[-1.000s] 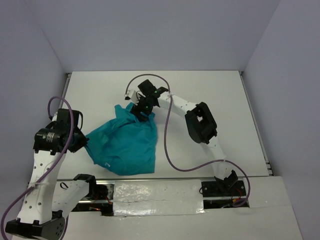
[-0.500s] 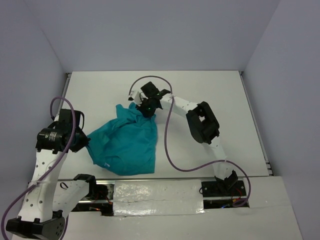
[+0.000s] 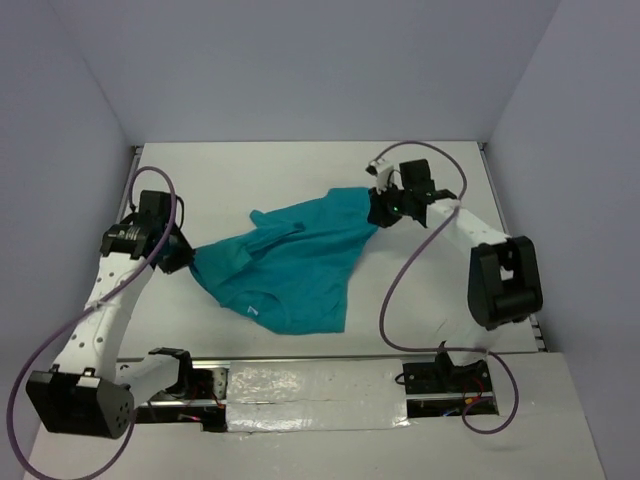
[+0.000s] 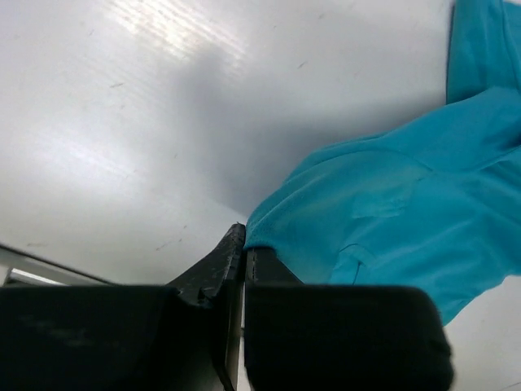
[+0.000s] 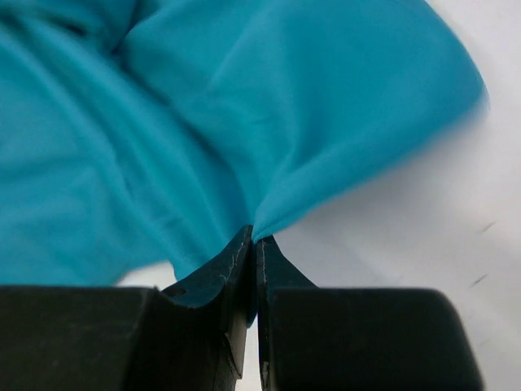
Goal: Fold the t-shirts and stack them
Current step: Flatten out the tshirt
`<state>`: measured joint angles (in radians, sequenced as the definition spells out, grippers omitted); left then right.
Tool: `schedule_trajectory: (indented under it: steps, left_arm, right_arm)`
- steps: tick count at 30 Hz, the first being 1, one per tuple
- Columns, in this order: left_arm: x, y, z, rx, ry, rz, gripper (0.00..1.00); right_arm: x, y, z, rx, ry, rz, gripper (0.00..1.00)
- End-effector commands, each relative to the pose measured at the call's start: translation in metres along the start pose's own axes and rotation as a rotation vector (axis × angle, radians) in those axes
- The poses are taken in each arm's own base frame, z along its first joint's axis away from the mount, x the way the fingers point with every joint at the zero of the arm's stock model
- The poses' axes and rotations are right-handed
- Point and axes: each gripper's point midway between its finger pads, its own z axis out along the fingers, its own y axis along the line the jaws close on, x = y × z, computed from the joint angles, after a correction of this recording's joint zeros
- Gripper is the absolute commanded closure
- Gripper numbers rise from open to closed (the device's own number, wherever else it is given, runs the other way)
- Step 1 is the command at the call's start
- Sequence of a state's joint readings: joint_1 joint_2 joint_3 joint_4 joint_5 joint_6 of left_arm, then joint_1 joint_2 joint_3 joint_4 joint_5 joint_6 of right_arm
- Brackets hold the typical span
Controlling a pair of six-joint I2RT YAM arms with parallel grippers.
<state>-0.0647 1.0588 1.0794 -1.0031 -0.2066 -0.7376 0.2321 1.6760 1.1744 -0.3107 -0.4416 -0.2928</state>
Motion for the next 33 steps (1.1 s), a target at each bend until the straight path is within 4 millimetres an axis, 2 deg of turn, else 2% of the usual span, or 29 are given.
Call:
schedule_trajectory:
  steps: [1, 2, 3, 4, 5, 6, 7, 8, 9, 12, 14, 16, 17, 18, 19, 22, 24, 25, 26, 30, 33]
  left_arm:
    - [-0.027, -0.028, 0.015, 0.093, -0.046, 0.026, 1.00]
    - [-0.030, -0.031, 0.018, 0.100, -0.044, 0.023, 1.00]
    - [-0.036, -0.035, 0.019, 0.115, -0.055, 0.028, 1.00]
    - [-0.036, -0.036, 0.025, 0.114, -0.037, 0.026, 1.00]
    - [-0.037, -0.037, 0.028, 0.117, -0.029, 0.032, 1.00]
    - [-0.037, -0.036, 0.031, 0.116, -0.022, 0.031, 1.00]
    - [-0.036, -0.035, 0.033, 0.116, -0.016, 0.032, 1.00]
    - [-0.031, -0.029, 0.037, 0.105, -0.001, 0.041, 1.00]
    - [-0.034, -0.021, 0.039, 0.091, -0.006, 0.026, 1.00]
    - [-0.032, 0.002, 0.047, 0.058, 0.002, -0.003, 1.00]
    - [-0.026, 0.012, 0.052, 0.044, 0.021, 0.002, 1.00]
    - [-0.025, 0.017, 0.055, 0.044, 0.032, -0.006, 1.00]
    - [-0.018, 0.017, 0.059, 0.053, 0.062, -0.002, 1.00]
    - [-0.016, 0.017, 0.061, 0.054, 0.076, 0.003, 1.00]
    - [-0.010, 0.016, 0.063, 0.065, 0.103, 0.004, 1.00]
    - [0.000, 0.012, 0.064, 0.093, 0.147, 0.002, 1.00]
    - [0.005, 0.008, 0.061, 0.122, 0.159, -0.003, 1.00]
    - [0.007, 0.006, 0.060, 0.134, 0.170, -0.009, 1.00]
    - [0.008, 0.003, 0.059, 0.148, 0.178, -0.022, 1.00]
    - [0.018, -0.011, 0.053, 0.231, 0.221, -0.066, 1.00]
    - [0.031, -0.019, 0.051, 0.286, 0.270, -0.096, 1.00]
  right_arm:
    - [0.024, 0.028, -0.019, -0.070, -0.036, 0.066, 0.89]
    - [0.046, 0.030, -0.022, -0.067, -0.007, 0.099, 0.89]
    - [0.045, 0.025, -0.035, -0.038, -0.036, 0.127, 0.89]
    - [0.053, 0.026, -0.040, -0.031, -0.029, 0.152, 0.90]
    - [0.071, 0.029, -0.043, -0.033, -0.006, 0.190, 0.90]
    - [0.071, 0.029, -0.053, -0.017, -0.028, 0.198, 0.91]
    - [0.087, 0.027, -0.058, 0.003, -0.011, 0.230, 0.91]
    - [0.093, 0.026, -0.063, 0.016, -0.013, 0.239, 0.92]
    - [0.087, 0.023, -0.073, 0.041, -0.049, 0.233, 0.93]
    - [0.093, 0.021, -0.089, 0.070, -0.056, 0.257, 0.94]
    - [0.086, 0.019, -0.096, 0.082, -0.060, 0.214, 0.95]
    - [0.088, 0.025, -0.104, 0.058, -0.015, 0.208, 0.95]
    - [0.079, 0.024, -0.109, 0.045, -0.017, 0.138, 0.95]
    - [0.091, 0.035, -0.114, -0.002, 0.049, 0.144, 0.95]
    - [0.084, 0.035, -0.120, -0.014, 0.065, 0.107, 0.95]
    - [0.121, 0.039, -0.131, -0.063, 0.227, -0.017, 0.95]
    - [0.134, 0.038, -0.143, -0.052, 0.236, -0.163, 0.95]
    - [0.151, 0.042, -0.145, -0.052, 0.259, -0.197, 0.95]
    - [0.149, 0.044, -0.152, -0.040, 0.228, -0.289, 0.95]
    - [0.172, 0.066, -0.159, -0.089, 0.245, -0.289, 0.94]
    - [0.187, 0.081, -0.161, -0.154, 0.279, -0.234, 0.86]
